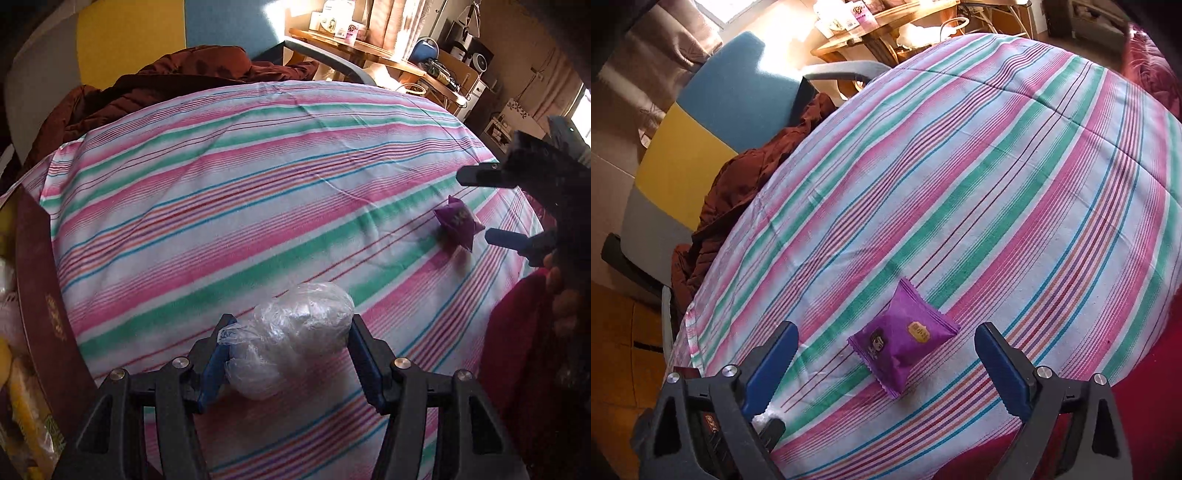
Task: Organize objects
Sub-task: 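Hold the white ball with the left tool while the right tool grasps the purple packet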
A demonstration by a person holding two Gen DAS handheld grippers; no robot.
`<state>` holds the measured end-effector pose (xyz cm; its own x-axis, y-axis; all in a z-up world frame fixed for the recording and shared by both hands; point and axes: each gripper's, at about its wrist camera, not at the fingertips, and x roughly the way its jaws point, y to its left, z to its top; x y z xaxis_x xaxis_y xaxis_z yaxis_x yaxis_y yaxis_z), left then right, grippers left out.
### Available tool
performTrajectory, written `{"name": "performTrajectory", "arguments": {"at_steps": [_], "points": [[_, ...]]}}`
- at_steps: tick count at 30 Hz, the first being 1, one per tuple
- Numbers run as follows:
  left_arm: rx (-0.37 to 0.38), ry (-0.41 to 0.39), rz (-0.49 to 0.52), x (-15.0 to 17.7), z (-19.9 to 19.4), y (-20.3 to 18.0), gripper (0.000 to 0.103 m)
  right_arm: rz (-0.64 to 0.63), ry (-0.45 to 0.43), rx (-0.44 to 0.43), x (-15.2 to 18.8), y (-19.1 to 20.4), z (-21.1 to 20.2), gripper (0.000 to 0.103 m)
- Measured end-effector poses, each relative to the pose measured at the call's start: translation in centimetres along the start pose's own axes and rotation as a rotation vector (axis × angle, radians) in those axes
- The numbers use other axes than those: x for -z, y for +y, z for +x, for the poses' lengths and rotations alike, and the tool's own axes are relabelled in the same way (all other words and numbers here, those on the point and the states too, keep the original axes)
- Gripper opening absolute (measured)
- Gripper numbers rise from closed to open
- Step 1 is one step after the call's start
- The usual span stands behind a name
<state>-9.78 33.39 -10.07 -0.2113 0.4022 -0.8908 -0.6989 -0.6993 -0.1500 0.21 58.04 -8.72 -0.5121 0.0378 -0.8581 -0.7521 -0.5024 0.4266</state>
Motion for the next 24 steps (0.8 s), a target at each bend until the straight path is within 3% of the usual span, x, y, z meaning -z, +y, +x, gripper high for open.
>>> {"name": "performTrajectory", "arguments": {"at_steps": [8,14,16,19,24], "points": [[0.016,-0.009,0.000,1.7,-0.6,0.1,0.062,-0.057,0.043,-0.153,0.2,1.5,1.6,0.103],[0.018,-0.026,-0.002,2.2,-0.7,0.3,0.062,-0.102,0.029,0.008,0.5,1.8,2.0,0.100],[0.012,-0.027,0.001,2.3,-0.7,0.1,0.062,-0.127,0.030,0.052,0.5,1.9,2.2,0.083],[0.006,-0.028,0.004,2.4,-0.6,0.1,0.062,-0.162,0.029,0.114,0.7,2.1,2.3,0.066],[0.002,-0.028,-0.012,2.4,-0.6,0.1,0.062,-0.189,0.034,0.155,0.5,2.4,2.6,0.064]]}}
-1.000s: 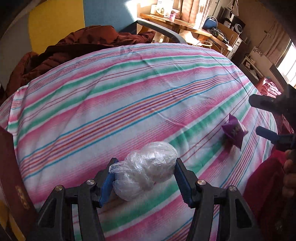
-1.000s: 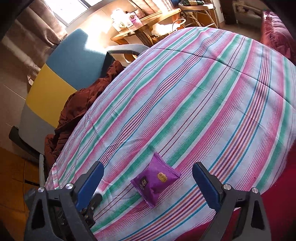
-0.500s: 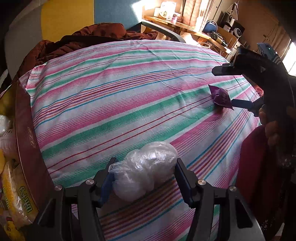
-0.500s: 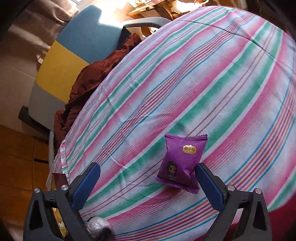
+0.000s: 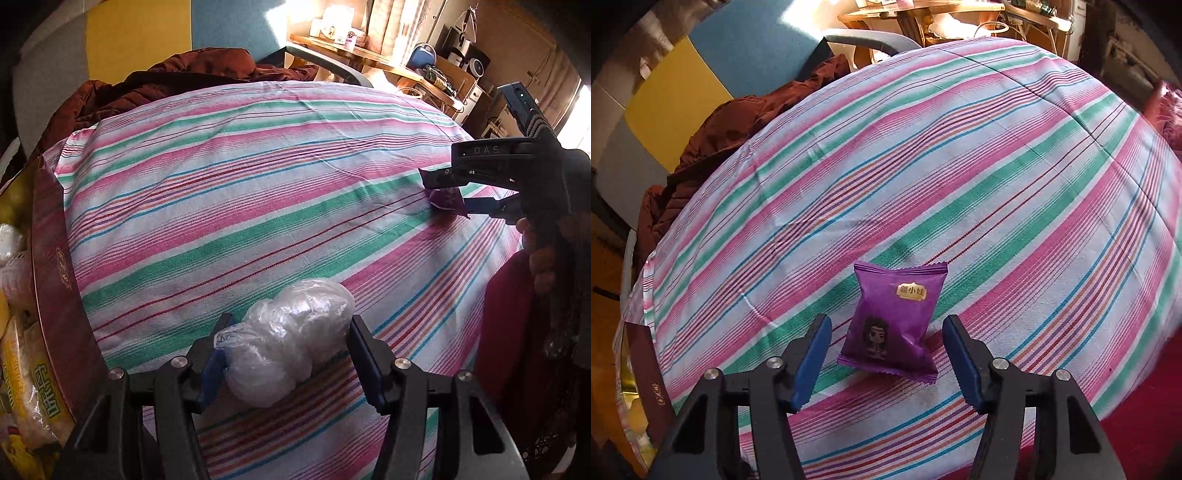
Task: Organize objects
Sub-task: 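Hold the white ball with the left tool while the right tool grasps the purple packet, then carry the white ball and purple packet over the gold tray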
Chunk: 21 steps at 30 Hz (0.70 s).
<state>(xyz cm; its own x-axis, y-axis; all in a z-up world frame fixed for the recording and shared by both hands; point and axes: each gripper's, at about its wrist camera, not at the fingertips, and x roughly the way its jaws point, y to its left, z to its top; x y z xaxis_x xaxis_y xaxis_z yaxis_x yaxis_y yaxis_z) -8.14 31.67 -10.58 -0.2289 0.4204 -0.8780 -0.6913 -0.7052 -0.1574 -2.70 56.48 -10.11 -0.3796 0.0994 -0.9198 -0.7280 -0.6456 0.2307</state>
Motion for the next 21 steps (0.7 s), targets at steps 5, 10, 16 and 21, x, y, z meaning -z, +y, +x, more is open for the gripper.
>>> {"name": "performTrajectory", "arguments": {"at_steps": [5,10,16,21], "points": [[-0.017,-0.001,0.004,0.0,0.1,-0.2,0.060,-0.028,-0.003,0.018,-0.1,0.4,0.2,0.060],[-0.048,-0.009,0.030,0.1,0.1,-0.6,0.058,-0.099,-0.013,0.052,-0.1,1.7,0.4,0.043],[-0.063,-0.037,0.011,0.9,-1.6,-0.5,0.056,-0.163,-0.016,0.030,0.1,2.9,0.2,0.043],[-0.074,-0.097,0.013,1.4,-4.6,-0.6,0.056,-0.229,-0.025,-0.029,0.7,4.3,0.0,0.043]]}}
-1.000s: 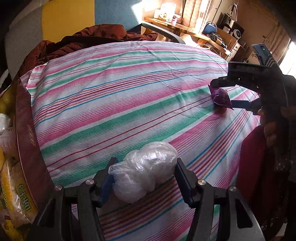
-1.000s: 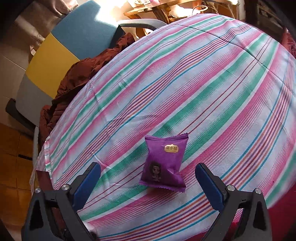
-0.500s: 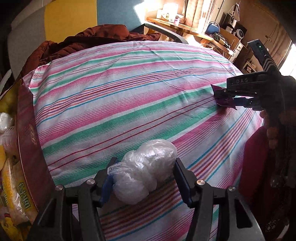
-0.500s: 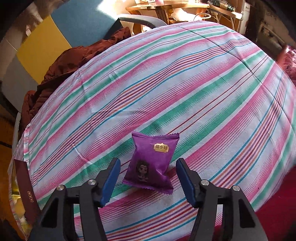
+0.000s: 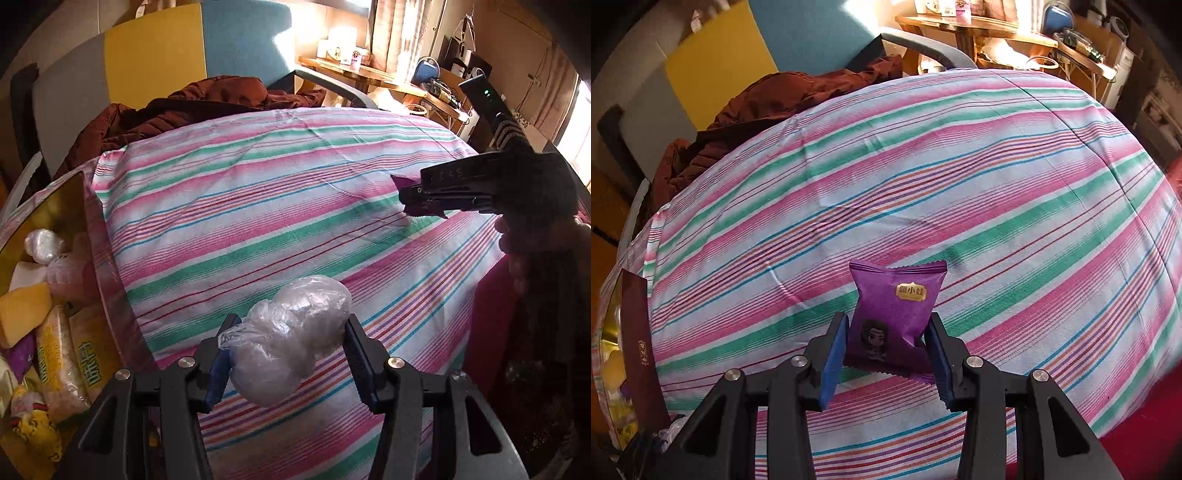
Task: Organize objects
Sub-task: 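Carry the white ball and purple packet over the gold tray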
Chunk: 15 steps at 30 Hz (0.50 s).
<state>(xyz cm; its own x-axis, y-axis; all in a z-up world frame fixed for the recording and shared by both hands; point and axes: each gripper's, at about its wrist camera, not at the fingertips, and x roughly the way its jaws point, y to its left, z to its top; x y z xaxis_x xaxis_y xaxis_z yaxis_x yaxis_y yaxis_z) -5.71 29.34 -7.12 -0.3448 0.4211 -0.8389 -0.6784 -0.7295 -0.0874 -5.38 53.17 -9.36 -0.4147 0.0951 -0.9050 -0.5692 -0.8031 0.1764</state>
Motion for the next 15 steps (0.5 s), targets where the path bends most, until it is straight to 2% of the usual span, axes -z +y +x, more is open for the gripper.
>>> {"name": "performTrajectory", "arguments": {"at_steps": [9,15], "points": [[-0.087,-0.122,-0.006,0.7,-5.9,1.6,0.056,-0.065,-0.017,-0.041,0.3,1.4,-0.3,0.043],[-0.141,-0.158,-0.040,1.7,-8.7,3.9,0.056,-0.099,-0.024,-0.062,0.5,2.3,-0.6,0.043]]}}
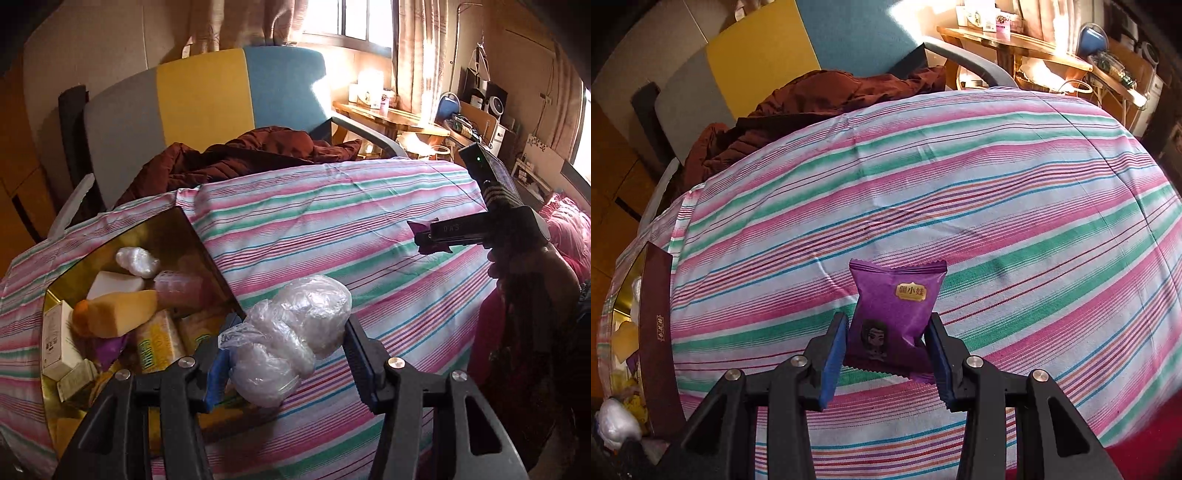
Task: Organize objects
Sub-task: 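Carry the white ball and purple packet over the gold tray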
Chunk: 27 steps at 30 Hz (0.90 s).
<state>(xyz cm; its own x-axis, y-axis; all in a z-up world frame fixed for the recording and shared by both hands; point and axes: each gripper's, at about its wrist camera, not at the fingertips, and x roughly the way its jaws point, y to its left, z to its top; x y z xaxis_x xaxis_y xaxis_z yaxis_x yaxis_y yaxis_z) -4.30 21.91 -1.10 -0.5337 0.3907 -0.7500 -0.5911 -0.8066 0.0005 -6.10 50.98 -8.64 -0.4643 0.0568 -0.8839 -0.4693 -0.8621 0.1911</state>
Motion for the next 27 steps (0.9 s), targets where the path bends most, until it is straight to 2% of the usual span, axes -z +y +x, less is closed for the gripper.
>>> {"name": "performTrajectory", "arguments": {"at_steps": [13,21,27], "points": [[-0.063,-0.006,-0.084,2.1,-1.9,4.5,0.056,-0.108,0.072,-0.029,1.1,2.9,0.7,0.043],[-0.056,0.007,-0.137,3.4,-1.8,6.6,0.056,-0.194,0.080,-0.096,3.3,7.4,-0.9,0.043],[-0.049,-0.006,-0.236,4.7,-3.1,10.2,0.056,-0.265,0.055,-0.189,5.5,12.6,-2.9,0.043]]}}
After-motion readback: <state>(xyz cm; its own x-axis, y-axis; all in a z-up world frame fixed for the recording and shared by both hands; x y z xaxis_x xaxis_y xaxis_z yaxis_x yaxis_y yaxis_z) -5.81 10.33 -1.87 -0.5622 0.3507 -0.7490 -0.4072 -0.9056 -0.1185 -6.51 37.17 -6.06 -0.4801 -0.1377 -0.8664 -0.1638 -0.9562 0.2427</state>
